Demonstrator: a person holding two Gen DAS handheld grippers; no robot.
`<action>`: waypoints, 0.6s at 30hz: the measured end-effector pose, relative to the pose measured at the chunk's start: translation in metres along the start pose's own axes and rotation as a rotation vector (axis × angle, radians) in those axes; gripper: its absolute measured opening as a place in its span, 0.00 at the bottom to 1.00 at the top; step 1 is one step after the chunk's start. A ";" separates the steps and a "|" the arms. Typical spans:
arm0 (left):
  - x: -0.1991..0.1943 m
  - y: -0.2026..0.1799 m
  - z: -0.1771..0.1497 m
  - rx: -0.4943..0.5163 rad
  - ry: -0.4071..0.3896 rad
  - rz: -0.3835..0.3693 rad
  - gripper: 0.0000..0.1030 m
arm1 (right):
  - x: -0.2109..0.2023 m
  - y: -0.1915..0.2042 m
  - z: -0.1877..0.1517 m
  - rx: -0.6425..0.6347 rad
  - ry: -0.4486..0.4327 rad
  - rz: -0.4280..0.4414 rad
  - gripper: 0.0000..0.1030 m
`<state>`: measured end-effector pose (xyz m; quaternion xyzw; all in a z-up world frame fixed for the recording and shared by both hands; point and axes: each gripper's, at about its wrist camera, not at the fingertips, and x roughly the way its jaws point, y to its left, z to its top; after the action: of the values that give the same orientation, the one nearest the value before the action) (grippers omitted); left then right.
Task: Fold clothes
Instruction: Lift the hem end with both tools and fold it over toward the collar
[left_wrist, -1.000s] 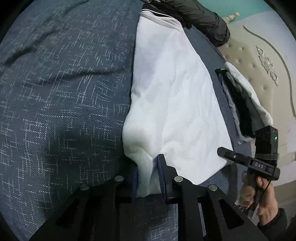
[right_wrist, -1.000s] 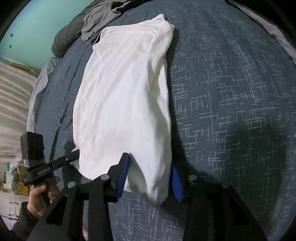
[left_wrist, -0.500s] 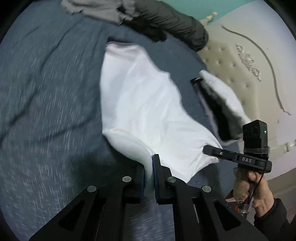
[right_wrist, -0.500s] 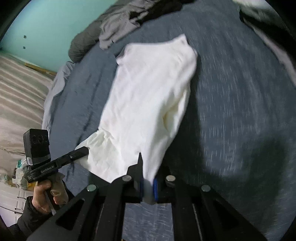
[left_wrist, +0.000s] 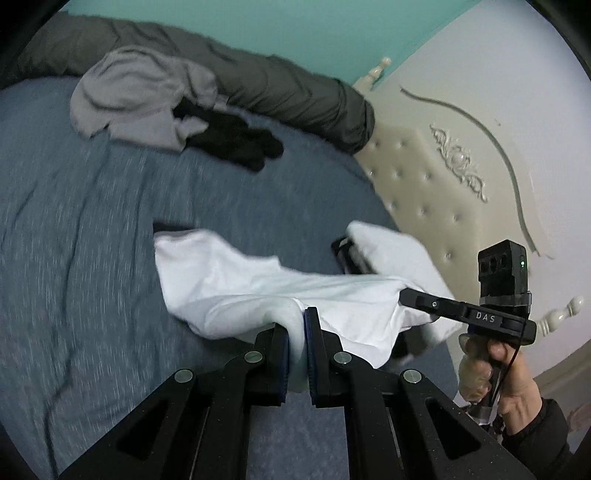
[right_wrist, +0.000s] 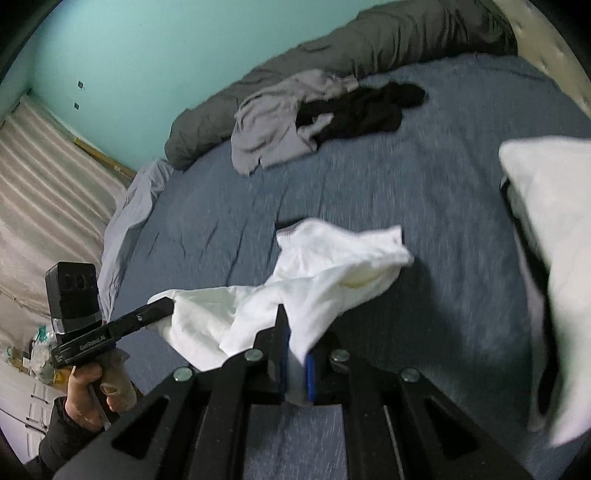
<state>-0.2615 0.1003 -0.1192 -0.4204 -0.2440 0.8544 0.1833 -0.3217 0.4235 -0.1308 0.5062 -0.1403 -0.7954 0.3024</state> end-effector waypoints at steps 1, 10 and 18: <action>-0.001 -0.003 0.009 0.003 -0.008 -0.003 0.08 | -0.003 0.001 0.009 0.001 -0.009 -0.002 0.06; 0.004 -0.040 0.090 0.068 -0.051 -0.009 0.07 | -0.031 0.006 0.090 -0.029 -0.072 -0.056 0.06; 0.023 -0.056 0.141 0.080 -0.064 -0.010 0.07 | -0.048 0.001 0.156 -0.059 -0.117 -0.077 0.06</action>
<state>-0.3829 0.1208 -0.0278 -0.3840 -0.2175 0.8756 0.1965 -0.4455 0.4395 -0.0253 0.4549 -0.1148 -0.8384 0.2775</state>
